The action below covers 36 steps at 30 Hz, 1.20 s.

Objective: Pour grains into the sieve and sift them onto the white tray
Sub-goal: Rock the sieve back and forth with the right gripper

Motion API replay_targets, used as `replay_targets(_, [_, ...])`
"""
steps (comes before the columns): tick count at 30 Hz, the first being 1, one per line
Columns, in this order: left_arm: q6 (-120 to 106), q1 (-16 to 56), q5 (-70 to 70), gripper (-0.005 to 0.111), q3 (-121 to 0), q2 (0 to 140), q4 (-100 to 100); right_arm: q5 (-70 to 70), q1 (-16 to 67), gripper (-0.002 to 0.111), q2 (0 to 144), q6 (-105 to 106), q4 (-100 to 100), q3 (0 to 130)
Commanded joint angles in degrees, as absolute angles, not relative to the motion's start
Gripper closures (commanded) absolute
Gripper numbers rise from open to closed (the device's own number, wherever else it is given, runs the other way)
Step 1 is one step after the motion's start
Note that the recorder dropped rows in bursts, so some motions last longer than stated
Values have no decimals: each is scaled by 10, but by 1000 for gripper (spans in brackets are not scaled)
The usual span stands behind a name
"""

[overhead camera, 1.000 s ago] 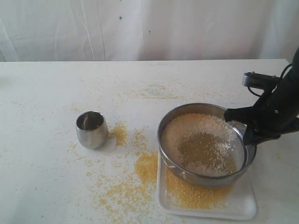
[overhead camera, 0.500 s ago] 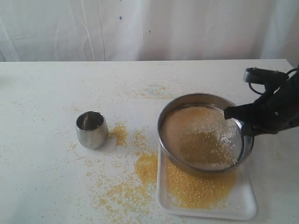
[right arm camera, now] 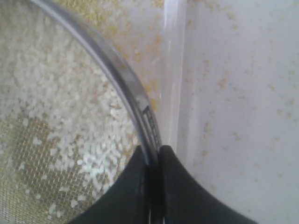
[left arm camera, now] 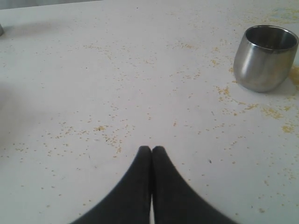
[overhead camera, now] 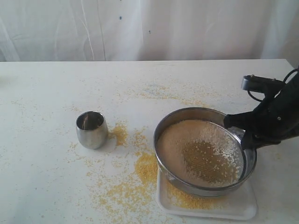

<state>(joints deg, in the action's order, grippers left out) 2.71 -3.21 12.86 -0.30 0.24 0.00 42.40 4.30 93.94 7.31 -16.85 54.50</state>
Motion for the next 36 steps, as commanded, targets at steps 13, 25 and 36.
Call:
replay_targets(13, [27,-33,129,107,0,0,0,445,40,108,937,32,-181,538])
replay_targets(25, [27,-33,129,107,0,0,0,435,40,108,938,39,-185,536])
replay_targets(36, [27,-33,129,107,0,0,0,354,40,108,940,48,-182,539])
